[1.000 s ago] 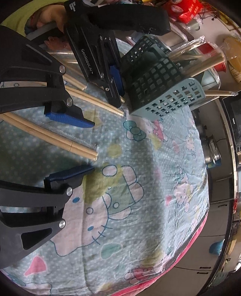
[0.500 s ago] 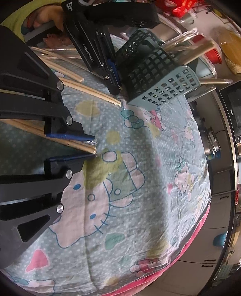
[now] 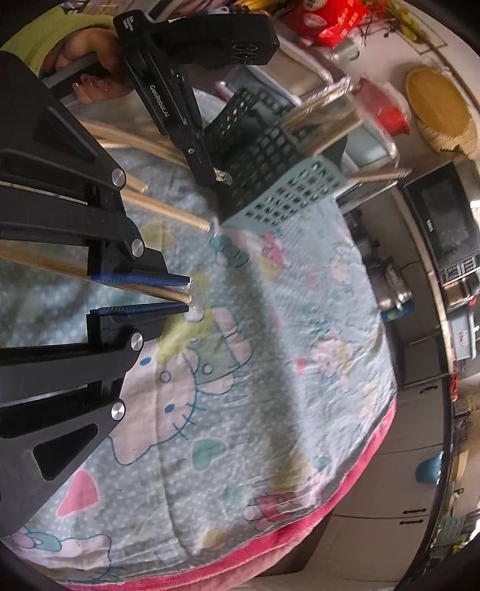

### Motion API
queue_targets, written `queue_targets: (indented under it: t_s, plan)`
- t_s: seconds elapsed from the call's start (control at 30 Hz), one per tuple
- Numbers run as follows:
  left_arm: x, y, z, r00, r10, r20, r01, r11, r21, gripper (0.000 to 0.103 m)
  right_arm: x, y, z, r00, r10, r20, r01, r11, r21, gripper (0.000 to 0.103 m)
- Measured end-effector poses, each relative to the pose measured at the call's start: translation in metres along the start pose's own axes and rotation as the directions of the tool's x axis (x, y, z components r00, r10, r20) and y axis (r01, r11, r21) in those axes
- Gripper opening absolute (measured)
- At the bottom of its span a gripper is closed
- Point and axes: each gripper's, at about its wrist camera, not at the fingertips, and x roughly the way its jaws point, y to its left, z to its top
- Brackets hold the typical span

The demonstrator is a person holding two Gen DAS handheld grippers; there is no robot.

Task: Organize utensils
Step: 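Close the right tool on a chopstick pair while the left tool grasps another, then lift the chopsticks with both tools and carry them above the caddy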

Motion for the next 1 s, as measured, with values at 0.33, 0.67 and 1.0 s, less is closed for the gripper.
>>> queue_targets:
  t_s: [0.33,0.67,1.0]
  plan:
    - [-0.068,0.007,0.011,0.987,-0.030,0.157,0.031,0.999,-0.008,0.003,-0.040,0.031,0.009,0.988,0.105,0.117,-0.095,0.992,-0.088,0.007]
    - [-0.113,0.019,0.015,0.963,-0.026,0.268,0.036,0.999,-0.034,0.003,-0.075,0.062,0.018,0.957,0.198,0.211,-0.162,0.971,-0.176,0.006]
    - [-0.136,0.020,0.018,0.941,-0.016,0.338,0.037,0.998,-0.055,0.003,-0.093,0.083,0.024,0.934,0.241,0.264,-0.185,0.958,-0.219,0.006]
